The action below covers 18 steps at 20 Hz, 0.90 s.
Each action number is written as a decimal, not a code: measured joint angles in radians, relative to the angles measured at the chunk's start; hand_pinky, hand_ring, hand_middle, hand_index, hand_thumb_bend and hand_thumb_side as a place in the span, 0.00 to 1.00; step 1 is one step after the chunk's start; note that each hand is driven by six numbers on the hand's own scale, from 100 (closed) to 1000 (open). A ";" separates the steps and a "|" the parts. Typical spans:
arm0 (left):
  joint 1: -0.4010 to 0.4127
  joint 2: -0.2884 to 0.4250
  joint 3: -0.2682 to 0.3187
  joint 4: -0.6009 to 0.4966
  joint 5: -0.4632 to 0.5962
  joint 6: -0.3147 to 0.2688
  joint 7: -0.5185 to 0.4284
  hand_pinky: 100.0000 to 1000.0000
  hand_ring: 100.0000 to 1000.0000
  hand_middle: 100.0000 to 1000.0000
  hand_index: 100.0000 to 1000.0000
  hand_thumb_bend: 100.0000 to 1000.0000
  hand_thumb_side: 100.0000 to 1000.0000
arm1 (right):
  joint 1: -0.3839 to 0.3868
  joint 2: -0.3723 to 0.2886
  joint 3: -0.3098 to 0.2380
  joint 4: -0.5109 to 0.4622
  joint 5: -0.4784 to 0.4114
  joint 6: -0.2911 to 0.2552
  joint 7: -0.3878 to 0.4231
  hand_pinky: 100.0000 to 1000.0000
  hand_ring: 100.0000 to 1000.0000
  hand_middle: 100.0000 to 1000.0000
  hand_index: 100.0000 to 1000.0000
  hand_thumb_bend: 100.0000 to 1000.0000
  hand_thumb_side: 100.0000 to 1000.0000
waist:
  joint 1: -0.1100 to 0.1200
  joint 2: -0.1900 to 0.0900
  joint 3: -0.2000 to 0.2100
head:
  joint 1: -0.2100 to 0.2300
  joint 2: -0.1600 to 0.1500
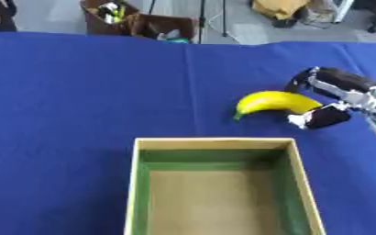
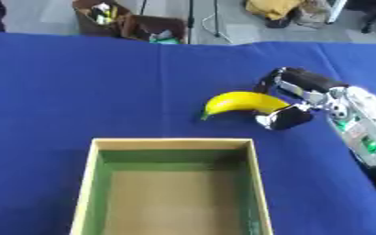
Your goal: Pick up objects on the table and place them in the box.
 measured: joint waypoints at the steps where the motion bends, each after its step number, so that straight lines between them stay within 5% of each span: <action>1: 0.000 0.000 0.000 0.000 0.000 0.000 0.000 0.38 0.58 0.66 0.76 0.00 1.00 | 0.000 0.000 0.000 0.000 -0.002 0.000 0.000 0.74 0.78 0.50 0.66 0.06 0.36 | 0.000 0.000 0.000 | 0.000 0.000; 18: 0.000 0.000 0.000 0.000 0.000 0.004 -0.004 0.38 0.58 0.67 0.76 0.00 1.00 | 0.010 -0.001 0.000 -0.014 -0.039 0.011 -0.028 0.73 0.76 0.46 0.62 0.00 0.40 | 0.004 -0.003 -0.011 | 0.006 0.000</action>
